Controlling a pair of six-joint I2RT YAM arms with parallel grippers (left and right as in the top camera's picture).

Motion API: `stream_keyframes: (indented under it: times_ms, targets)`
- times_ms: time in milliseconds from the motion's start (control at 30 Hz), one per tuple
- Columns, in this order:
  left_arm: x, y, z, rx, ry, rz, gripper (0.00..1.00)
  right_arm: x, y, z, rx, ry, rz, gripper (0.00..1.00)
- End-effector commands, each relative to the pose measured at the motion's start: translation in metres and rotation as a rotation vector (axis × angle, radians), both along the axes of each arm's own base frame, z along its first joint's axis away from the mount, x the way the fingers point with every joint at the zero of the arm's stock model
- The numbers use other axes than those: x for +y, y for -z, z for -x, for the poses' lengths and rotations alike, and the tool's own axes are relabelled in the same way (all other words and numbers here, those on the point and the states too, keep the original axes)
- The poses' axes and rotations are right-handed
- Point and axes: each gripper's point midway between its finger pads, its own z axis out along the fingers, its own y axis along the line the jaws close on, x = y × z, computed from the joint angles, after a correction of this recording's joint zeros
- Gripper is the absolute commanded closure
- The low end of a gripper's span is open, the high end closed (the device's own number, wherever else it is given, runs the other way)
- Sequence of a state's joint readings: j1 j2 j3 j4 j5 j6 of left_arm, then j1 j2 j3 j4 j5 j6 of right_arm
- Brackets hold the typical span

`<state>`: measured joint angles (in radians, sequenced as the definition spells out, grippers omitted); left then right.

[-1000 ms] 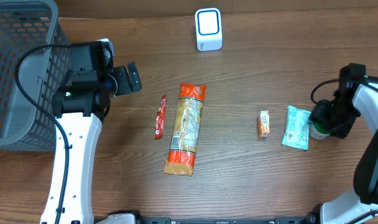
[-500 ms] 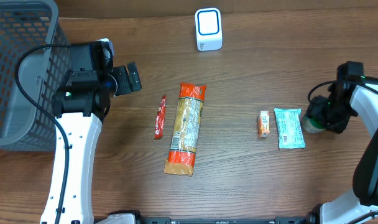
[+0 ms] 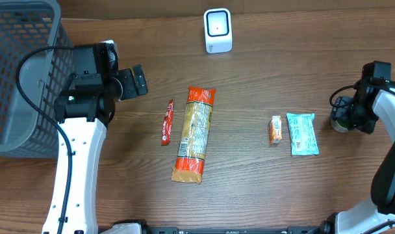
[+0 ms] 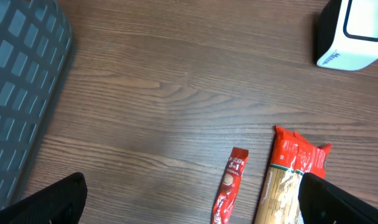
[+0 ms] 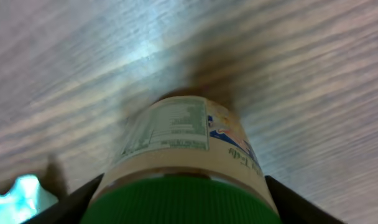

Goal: Scan the item barcode
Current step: 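Open the right gripper and lift it off the jar, then move the right gripper left over the orange Kleenex pack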

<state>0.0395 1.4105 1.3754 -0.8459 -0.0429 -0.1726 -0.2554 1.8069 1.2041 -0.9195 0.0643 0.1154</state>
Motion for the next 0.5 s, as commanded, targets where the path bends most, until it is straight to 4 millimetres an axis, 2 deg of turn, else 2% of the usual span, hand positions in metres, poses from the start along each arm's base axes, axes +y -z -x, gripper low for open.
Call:
stream_keyframes:
  times_ms: [0, 67, 100, 133, 167, 233, 300, 333, 367, 400, 467]
  targets:
    - [0.002, 0.0, -0.001, 0.001, 0.002, -0.018, 0.0, -0.009, -0.039, -0.023, -0.073, 0.029, 0.031, 0.19]
    - [0.002, 0.0, -0.001, 0.001, 0.002, -0.018, 0.0, -0.002, -0.062, -0.03, -0.105, 0.024, 0.0, 0.19]
    - [0.002, 0.0, -0.001, 0.001, 0.002, -0.018, 0.0, 0.008, -0.083, -0.035, -0.136, 0.008, -0.038, 0.13]
    - [0.002, 0.0, -0.001, 0.001, 0.002, -0.018, 0.0, 0.014, -0.094, -0.037, -0.151, -0.003, -0.061, 0.1]
    - [0.002, 0.0, -0.001, 0.0, 0.002, -0.018, 0.0, 0.021, -0.105, -0.038, -0.164, -0.013, -0.084, 0.0]
    - [0.002, 0.0, -0.001, 0.001, 0.002, -0.018, 0.0, 0.031, -0.115, -0.039, -0.181, -0.027, -0.129, 0.0]
    - [0.002, 0.0, -0.001, 0.001, 0.002, -0.018, 0.0, 0.044, -0.118, -0.037, -0.185, -0.038, -0.2, 0.0]
    - [0.002, 0.0, -0.001, 0.001, 0.002, -0.018, 0.0, 0.055, -0.116, -0.033, -0.17, -0.044, -0.262, 0.07]
    - [0.002, 0.0, -0.001, 0.001, 0.002, -0.018, 0.0, 0.058, -0.114, -0.03, -0.157, -0.044, -0.281, 0.22]
    - [0.002, 0.0, -0.001, 0.001, 0.002, -0.018, 0.0, 0.062, -0.111, -0.026, -0.141, -0.043, -0.299, 0.41]
    - [0.002, 0.0, -0.001, 0.001, 0.002, -0.018, 0.0, 0.07, -0.102, -0.018, -0.111, -0.044, -0.336, 0.67]
